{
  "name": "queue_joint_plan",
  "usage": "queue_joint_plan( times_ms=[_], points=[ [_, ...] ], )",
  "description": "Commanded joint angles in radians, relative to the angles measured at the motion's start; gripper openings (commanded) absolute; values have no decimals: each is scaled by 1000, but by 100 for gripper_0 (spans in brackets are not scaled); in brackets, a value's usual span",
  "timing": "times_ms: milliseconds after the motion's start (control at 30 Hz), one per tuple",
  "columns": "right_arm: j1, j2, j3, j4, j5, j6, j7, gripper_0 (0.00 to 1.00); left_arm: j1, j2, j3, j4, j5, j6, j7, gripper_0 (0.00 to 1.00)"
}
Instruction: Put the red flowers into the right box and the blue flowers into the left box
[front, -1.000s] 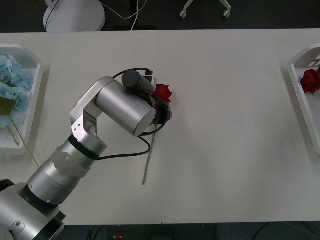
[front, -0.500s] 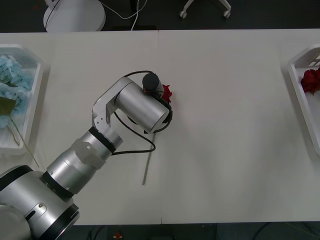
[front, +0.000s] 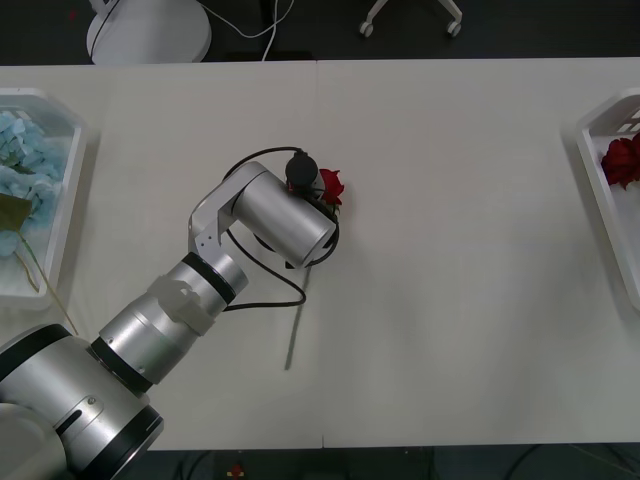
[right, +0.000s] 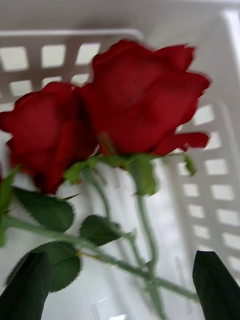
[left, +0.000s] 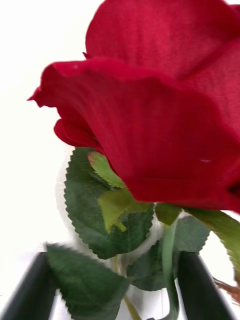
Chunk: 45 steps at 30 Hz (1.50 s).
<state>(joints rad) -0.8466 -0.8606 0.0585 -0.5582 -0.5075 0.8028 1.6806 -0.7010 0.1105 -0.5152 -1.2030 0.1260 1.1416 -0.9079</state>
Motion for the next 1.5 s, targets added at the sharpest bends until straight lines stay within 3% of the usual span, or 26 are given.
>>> queue_joint_plan(
  times_ms=[33, 367, 567, 767, 933, 1133, 1333, 1500],
  points=[
    [4, -77, -2, -111, -144, 144, -22, 86, -51, -29, -3, -1, -19, -8, 17, 0],
    [6, -175, -2, -351, -467, 446, 88, 90, -52, 9, 23, -9, -9, -62, 20, 0],
    [24, -196, 0, -387, -743, 530, 289, 93, -52, 90, 135, -178, 75, 33, 10, 0],
    [133, -202, -2, -502, -953, 552, 487, 93, -52, 170, 284, -372, 221, 185, -17, 0],
    [250, -216, -12, -657, -1077, 552, 539, 93, -51, 173, 380, -400, 415, 167, -138, 0],
    [330, -230, -34, -801, -1214, 570, 561, 93, -35, 153, 383, -400, 557, 32, -217, 0],
    [412, -245, -69, -936, -1301, 575, 557, 93, 29, 87, 346, -425, 650, -249, -238, 0],
    [446, -245, -77, -956, -1344, 570, 553, 93, 55, 58, 322, -434, 715, -350, -232, 0]
  ],
)
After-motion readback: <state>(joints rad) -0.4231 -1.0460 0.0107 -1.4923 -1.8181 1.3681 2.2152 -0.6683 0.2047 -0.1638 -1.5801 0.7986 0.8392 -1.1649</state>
